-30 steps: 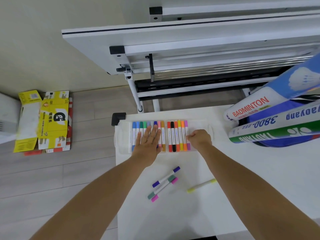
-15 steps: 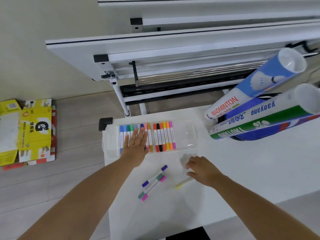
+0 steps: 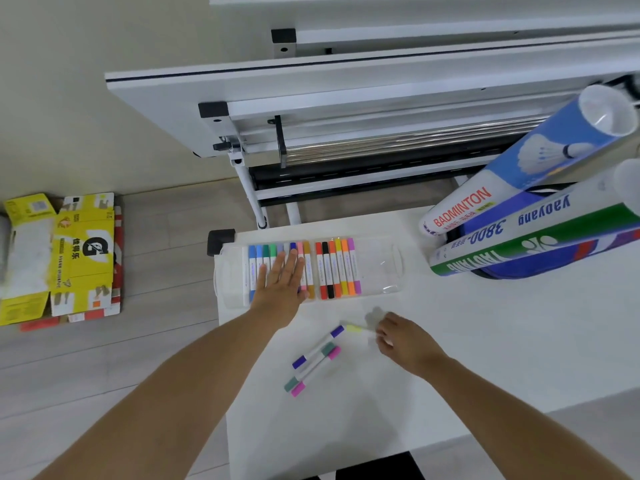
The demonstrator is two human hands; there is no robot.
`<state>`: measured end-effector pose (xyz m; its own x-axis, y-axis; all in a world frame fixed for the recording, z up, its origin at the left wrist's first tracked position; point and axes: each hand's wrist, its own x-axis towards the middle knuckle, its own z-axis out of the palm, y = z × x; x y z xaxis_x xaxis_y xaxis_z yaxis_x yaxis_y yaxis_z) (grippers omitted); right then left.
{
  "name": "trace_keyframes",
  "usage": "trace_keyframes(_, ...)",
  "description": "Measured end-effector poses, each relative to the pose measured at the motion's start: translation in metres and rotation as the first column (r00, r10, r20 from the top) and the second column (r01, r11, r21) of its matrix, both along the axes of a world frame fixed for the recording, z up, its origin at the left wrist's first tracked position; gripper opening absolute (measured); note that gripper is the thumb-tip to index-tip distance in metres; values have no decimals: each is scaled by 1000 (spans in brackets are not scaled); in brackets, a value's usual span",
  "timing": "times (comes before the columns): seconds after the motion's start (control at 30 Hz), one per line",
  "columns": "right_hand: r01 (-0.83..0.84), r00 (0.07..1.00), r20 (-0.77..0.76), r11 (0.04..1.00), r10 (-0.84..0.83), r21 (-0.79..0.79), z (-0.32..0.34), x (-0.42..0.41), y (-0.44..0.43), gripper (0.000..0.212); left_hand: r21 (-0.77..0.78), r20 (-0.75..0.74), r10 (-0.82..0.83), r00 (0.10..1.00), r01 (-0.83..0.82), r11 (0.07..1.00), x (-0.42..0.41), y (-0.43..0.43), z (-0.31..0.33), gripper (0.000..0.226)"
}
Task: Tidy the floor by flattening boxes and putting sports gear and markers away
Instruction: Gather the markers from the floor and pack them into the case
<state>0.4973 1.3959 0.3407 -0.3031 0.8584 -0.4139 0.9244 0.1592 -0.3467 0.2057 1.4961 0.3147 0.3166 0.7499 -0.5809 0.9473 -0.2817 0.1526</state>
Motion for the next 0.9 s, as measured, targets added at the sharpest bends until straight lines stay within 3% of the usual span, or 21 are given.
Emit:
trace_keyframes(0.17, 364, 920, -112, 925, -376, -112, 18, -23, 47, 8, 12, 0, 1, 1000, -1, 1000, 1, 0, -1, 76)
trace_keyframes(0.33, 555, 791, -138, 794, -596, -248, 22, -41, 84, 12, 26, 10, 0, 1000, 0, 1000, 0, -1, -5, 77)
trace_keyframes(0.5, 605, 742, -156, 751, -652, -265, 14, -46, 109, 19, 41, -1, -6, 1000, 6, 999, 0, -2, -7, 79)
trace_keyframes(0.73, 596, 774, -73, 763, -629, -251, 1, -46, 124, 22, 45, 6, -5, 1000, 5, 999, 0, -2, -7, 77)
trace_keyframes(0.9, 623, 752, -94, 751, -652, -221, 0, -47, 124, 22, 47, 1, -11, 1000, 11, 999, 0, -2, -7, 77)
